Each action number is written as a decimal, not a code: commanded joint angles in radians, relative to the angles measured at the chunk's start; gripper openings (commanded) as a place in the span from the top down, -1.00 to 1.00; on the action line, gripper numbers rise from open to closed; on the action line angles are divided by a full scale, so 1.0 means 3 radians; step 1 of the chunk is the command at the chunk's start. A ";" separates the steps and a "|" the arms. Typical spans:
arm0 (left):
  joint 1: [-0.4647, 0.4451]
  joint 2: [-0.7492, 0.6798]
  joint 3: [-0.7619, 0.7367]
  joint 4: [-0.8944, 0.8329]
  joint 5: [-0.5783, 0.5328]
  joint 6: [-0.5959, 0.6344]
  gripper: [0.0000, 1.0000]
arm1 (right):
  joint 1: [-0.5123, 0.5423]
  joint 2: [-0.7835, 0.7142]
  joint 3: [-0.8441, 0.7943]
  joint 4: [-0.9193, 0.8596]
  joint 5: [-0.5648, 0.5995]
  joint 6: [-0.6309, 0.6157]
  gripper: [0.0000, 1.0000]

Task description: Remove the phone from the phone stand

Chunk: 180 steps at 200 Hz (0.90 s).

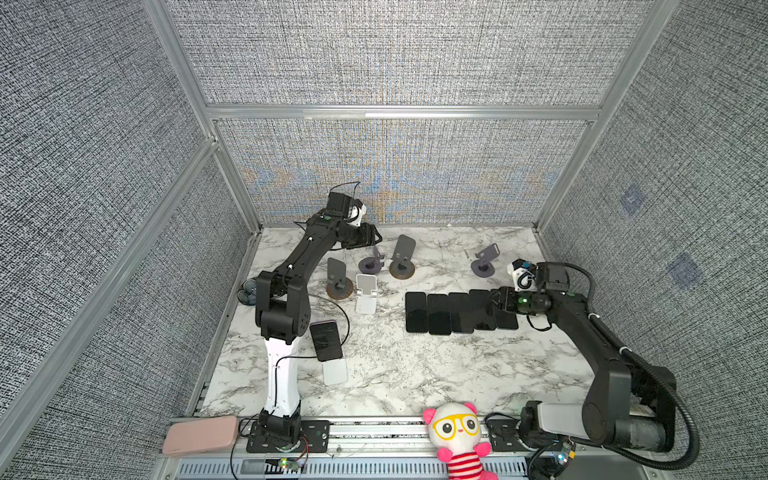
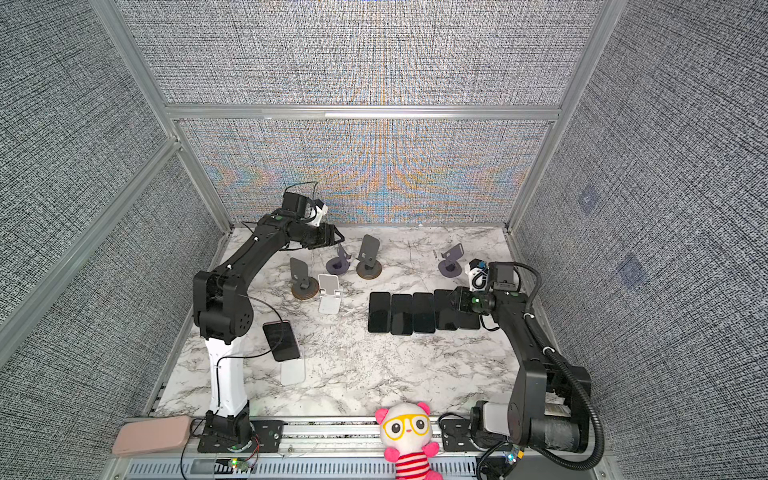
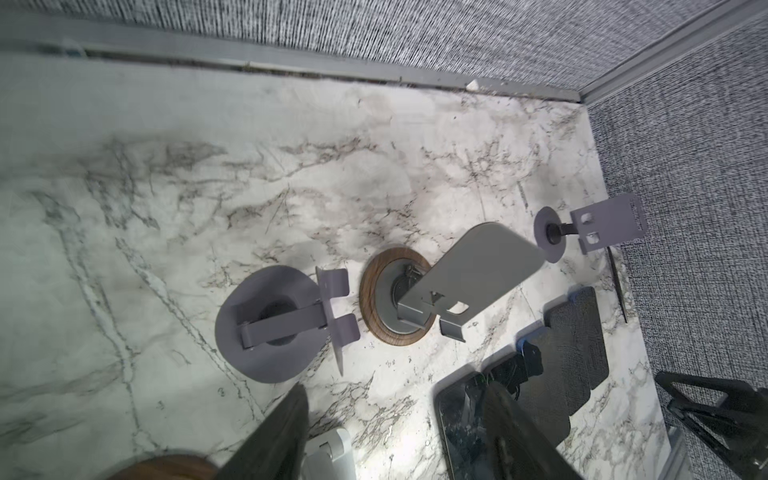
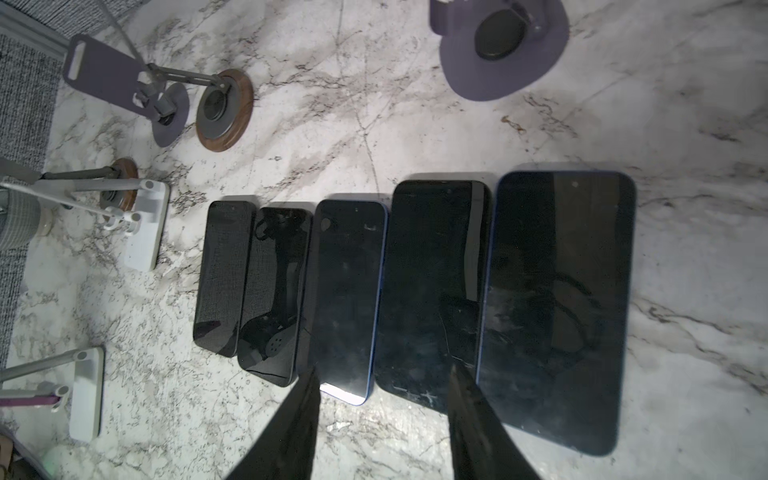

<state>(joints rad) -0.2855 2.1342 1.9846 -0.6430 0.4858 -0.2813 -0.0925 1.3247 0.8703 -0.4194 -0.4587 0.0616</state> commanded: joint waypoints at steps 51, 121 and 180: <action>0.0013 -0.1358 -0.1016 -0.0140 -0.0296 0.0279 -0.38 | 0.1567 0.0559 0.0679 0.0809 -0.0181 -0.0284 0.04; 0.0026 -0.2867 -0.2292 -0.0731 -0.0958 0.0131 -0.53 | 0.2164 0.2052 0.1775 0.1423 -0.0466 -0.0448 -0.35; 0.0037 -0.3491 -0.2589 -0.1176 -0.1276 0.0103 -0.65 | 0.2340 0.2832 0.2366 0.1729 -0.0363 -0.0194 -0.34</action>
<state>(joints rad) -0.2768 1.1057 1.2240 -0.9180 0.1612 -0.2447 0.6018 2.1147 1.5181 0.0475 -0.5770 -0.0299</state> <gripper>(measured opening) 0.819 0.674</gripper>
